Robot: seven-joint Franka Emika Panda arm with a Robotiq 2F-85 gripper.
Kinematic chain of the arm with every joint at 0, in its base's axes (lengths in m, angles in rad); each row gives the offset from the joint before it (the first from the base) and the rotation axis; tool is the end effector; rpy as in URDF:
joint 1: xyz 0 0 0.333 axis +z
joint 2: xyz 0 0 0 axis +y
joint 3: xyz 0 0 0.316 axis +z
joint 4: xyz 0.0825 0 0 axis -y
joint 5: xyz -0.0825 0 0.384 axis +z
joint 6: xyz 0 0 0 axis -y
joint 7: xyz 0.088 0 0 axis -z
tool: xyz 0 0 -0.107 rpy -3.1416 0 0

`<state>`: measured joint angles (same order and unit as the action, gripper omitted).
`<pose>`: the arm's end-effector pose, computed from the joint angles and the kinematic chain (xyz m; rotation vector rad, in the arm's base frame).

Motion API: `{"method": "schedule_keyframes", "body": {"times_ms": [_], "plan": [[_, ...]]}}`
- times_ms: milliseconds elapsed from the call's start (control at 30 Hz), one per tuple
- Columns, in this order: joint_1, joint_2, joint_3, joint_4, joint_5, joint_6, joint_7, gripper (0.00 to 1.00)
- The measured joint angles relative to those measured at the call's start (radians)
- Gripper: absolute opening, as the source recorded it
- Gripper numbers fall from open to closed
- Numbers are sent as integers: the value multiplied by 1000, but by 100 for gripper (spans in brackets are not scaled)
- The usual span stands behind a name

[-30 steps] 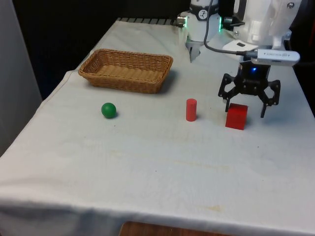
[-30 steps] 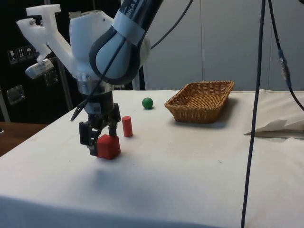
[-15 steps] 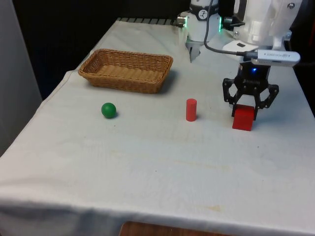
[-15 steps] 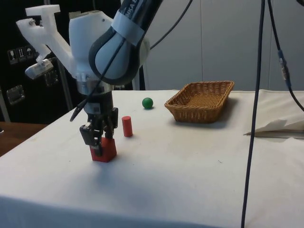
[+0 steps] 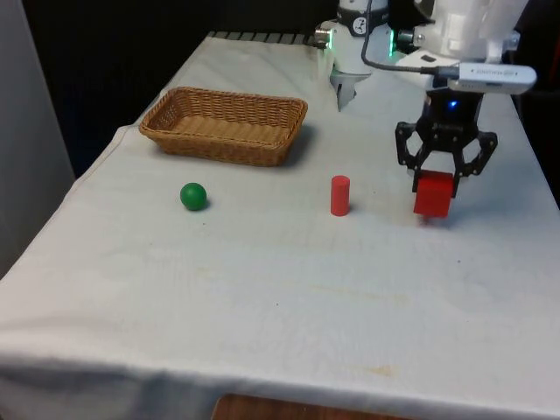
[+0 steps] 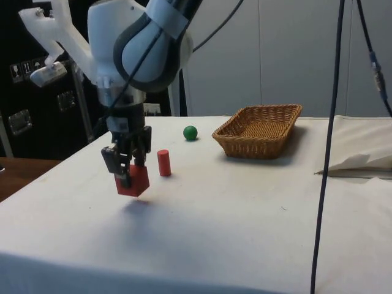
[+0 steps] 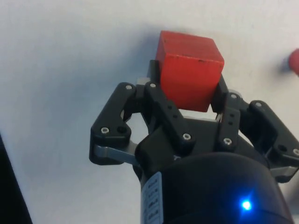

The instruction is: Pick up the object to the left of the cylinder and place it into the basket.

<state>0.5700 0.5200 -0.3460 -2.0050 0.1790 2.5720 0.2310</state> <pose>0.5983 0.1397 0.2158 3.0896 -0.1620 0.1528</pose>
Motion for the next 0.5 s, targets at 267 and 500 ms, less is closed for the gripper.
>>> {"method": "schedule_keyframes", "body": {"times_ms": [267,500], "plan": [[-1,-44,-10,-23,-21,-16,0,0],[-2,-88,-22,-47,-44,-35,0,0]]}}
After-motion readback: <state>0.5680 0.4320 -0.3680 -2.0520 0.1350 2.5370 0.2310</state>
